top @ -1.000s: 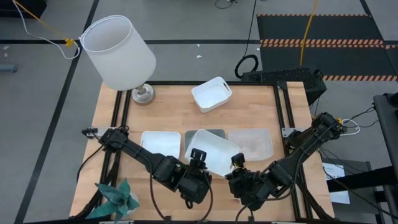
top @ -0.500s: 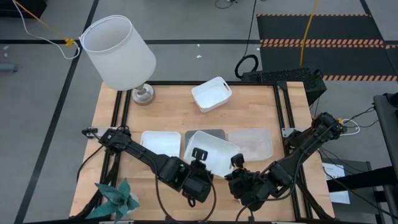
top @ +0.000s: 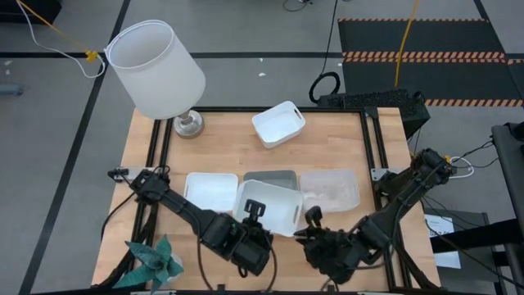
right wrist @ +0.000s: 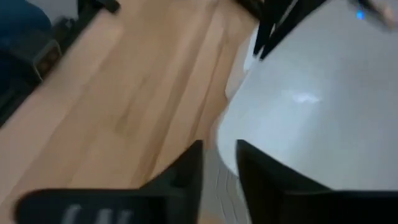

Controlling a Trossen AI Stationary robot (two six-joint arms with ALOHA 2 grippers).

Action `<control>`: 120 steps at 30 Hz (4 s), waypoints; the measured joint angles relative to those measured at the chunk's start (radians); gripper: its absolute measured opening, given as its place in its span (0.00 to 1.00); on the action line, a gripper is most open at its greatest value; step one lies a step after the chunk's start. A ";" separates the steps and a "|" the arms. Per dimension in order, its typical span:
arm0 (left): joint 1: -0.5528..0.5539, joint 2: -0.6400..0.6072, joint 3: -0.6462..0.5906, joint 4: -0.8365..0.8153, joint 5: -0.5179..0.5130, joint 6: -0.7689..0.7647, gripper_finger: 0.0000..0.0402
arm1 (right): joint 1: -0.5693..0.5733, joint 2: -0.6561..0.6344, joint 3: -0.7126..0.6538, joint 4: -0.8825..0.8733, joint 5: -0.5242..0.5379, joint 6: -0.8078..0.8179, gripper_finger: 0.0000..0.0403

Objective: Stack baskets by color
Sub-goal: Stack the bottom white bin on the middle white bin, then stack the white bin on the bottom stacked white bins

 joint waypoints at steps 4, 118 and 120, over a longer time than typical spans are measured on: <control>-0.035 0.000 0.000 -0.051 0.000 -0.071 0.01 | 0.050 -0.008 0.000 0.090 0.082 -0.071 0.39; -0.169 -1.170 -1.794 0.948 -0.069 -0.310 0.16 | 0.354 -0.208 0.000 0.067 0.193 -0.050 0.53; -0.169 -1.170 -1.794 0.949 -0.086 -0.314 0.20 | 0.354 -0.208 0.000 0.067 0.193 -0.050 0.53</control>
